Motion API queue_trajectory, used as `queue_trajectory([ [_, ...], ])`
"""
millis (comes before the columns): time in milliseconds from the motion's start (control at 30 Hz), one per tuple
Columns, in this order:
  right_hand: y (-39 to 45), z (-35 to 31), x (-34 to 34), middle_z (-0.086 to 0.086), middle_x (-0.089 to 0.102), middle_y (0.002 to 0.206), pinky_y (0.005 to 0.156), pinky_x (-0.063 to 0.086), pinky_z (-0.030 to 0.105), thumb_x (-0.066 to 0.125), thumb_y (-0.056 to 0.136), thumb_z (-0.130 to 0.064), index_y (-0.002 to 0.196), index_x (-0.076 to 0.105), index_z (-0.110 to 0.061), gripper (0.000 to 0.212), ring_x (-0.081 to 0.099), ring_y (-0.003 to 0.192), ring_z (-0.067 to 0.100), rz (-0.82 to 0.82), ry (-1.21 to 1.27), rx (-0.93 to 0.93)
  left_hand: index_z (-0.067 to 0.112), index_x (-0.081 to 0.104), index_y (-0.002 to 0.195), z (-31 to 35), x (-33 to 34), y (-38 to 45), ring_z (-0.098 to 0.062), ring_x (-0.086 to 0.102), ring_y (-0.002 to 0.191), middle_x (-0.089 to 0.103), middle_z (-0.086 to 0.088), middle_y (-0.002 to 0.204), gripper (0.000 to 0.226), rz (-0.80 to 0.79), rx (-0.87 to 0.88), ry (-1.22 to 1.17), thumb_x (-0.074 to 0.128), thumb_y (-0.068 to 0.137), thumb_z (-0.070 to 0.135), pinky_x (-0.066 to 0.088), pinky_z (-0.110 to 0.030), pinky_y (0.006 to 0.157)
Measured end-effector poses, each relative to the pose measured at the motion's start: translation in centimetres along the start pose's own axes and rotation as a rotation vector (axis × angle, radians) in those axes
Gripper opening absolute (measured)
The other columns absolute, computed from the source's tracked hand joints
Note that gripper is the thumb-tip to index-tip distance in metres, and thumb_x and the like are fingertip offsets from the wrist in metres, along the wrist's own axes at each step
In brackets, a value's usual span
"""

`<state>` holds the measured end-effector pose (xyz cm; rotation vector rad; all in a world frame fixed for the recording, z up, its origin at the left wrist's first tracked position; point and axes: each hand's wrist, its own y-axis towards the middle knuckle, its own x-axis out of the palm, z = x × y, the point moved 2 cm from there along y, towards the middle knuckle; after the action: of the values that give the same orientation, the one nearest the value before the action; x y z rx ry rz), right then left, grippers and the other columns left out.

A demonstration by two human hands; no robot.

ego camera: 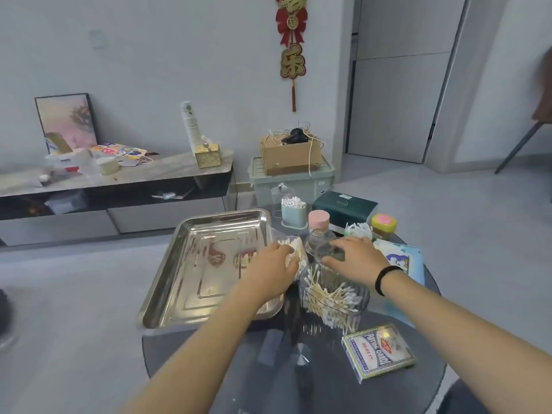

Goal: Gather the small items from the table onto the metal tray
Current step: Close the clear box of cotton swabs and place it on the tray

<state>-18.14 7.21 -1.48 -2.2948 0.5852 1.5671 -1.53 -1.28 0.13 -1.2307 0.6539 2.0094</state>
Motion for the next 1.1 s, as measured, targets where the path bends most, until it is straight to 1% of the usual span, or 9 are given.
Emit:
queue_trajectory([
  [100, 0.2, 0.5, 0.0, -0.001, 0.062, 0.117, 0.094, 0.045, 0.042, 0.055, 0.067, -0.066, 0.109, 0.062, -0.037, 0.051, 0.050, 0.114, 0.029, 0.022, 0.130, 0.011, 0.014, 0.051, 0.132, -0.6, 0.5, -0.5, -0.023, 0.050, 0.124, 0.053, -0.006, 0.137, 0.041, 0.016, -0.020, -0.105, 0.036, 0.099, 0.033, 0.038, -0.035, 0.103],
  [333, 0.6, 0.5, -1.1, 0.002, 0.068, 0.113, 0.080, 0.041, 0.027, 0.071, 0.075, -0.043, 0.108, 0.069, -0.023, 0.039, 0.056, 0.101, 0.016, 0.076, 0.312, 0.057, 0.015, 0.055, 0.132, 0.5, 0.6, 3.3, -0.022, 0.061, 0.111, 0.066, -0.006, 0.122, 0.048, -0.003, -0.095, -0.213, 0.038, 0.097, 0.044, 0.045, -0.039, 0.100],
  [433, 0.8, 1.1, -0.5, -0.002, 0.065, 0.112, 0.087, 0.042, 0.034, 0.068, 0.074, -0.051, 0.109, 0.067, -0.029, 0.041, 0.051, 0.108, 0.020, 0.116, 0.268, 0.040, 0.013, 0.061, 0.125, 1.4, 1.3, 5.3, -0.022, 0.067, 0.095, 0.072, -0.008, 0.107, 0.046, -0.010, -0.136, -0.374, 0.054, 0.090, 0.043, 0.054, -0.036, 0.087],
  [600, 1.9, 0.8, -0.5, -0.007, 0.061, 0.122, 0.098, 0.040, 0.046, 0.056, 0.056, -0.077, 0.119, 0.057, -0.038, 0.074, 0.051, 0.117, 0.018, 0.109, 0.347, 0.025, 0.004, 0.062, 0.121, 1.2, 1.1, 7.2, -0.025, 0.068, 0.097, 0.072, -0.013, 0.107, 0.036, 0.100, -0.277, -0.625, 0.061, 0.088, 0.019, 0.054, -0.038, 0.090],
  [733, 2.1, -1.0, -1.9, 0.001, 0.050, 0.123, 0.098, 0.042, 0.037, 0.071, 0.067, -0.054, 0.134, 0.044, -0.028, 0.076, 0.050, 0.114, 0.018, 0.190, 0.408, -0.066, 0.002, 0.061, 0.120, 0.7, -0.9, 7.2, -0.020, 0.065, 0.073, 0.071, -0.009, 0.080, 0.032, 0.140, -0.284, -0.859, 0.059, 0.091, 0.017, 0.058, -0.037, 0.080],
  [867, 0.9, -1.7, -4.3, -0.002, 0.052, 0.113, 0.082, 0.044, 0.018, 0.064, 0.077, -0.051, 0.123, 0.056, -0.030, 0.051, 0.053, 0.098, 0.010, 0.128, 0.522, -0.079, 0.009, 0.064, 0.113, 1.1, -2.7, 5.8, -0.009, 0.061, 0.059, 0.070, -0.002, 0.073, 0.023, 0.105, -0.220, -0.975, 0.056, 0.093, 0.020, 0.046, -0.012, 0.051],
  [933, -0.1, -1.6, -5.2, -0.001, 0.063, 0.110, 0.078, 0.049, 0.024, 0.050, 0.087, -0.051, 0.107, 0.064, -0.029, 0.033, 0.062, 0.087, 0.010, 0.064, 0.797, 0.002, 0.012, 0.066, 0.112, 1.1, -2.8, 4.9, -0.010, 0.059, 0.061, 0.072, -0.003, 0.079, 0.024, 0.054, -0.235, -1.006, 0.057, 0.093, 0.023, 0.042, -0.014, 0.051],
  [1033, -1.2, -1.0, -4.9, 0.007, 0.065, 0.107, 0.062, 0.055, 0.029, 0.036, 0.094, -0.049, 0.114, 0.062, -0.014, 0.047, 0.071, 0.074, 0.020, -0.265, 1.260, 0.154, 0.015, 0.066, 0.112, 1.3, -2.5, 4.0, -0.011, 0.061, 0.065, 0.071, 0.000, 0.079, 0.024, -0.018, -0.265, -1.101, 0.057, 0.093, 0.024, 0.042, -0.018, 0.053],
  [1100, -2.1, -0.9, -4.0, 0.022, 0.062, 0.120, 0.075, 0.057, 0.040, 0.036, 0.092, -0.051, 0.119, 0.060, -0.012, 0.053, 0.069, 0.093, 0.035, -0.494, 1.403, 0.192, 0.014, 0.066, 0.113, 1.8, -2.0, 3.3, -0.009, 0.062, 0.063, 0.071, 0.003, 0.072, 0.024, -0.048, -0.266, -1.134, 0.057, 0.093, 0.023, 0.047, -0.017, 0.053],
])
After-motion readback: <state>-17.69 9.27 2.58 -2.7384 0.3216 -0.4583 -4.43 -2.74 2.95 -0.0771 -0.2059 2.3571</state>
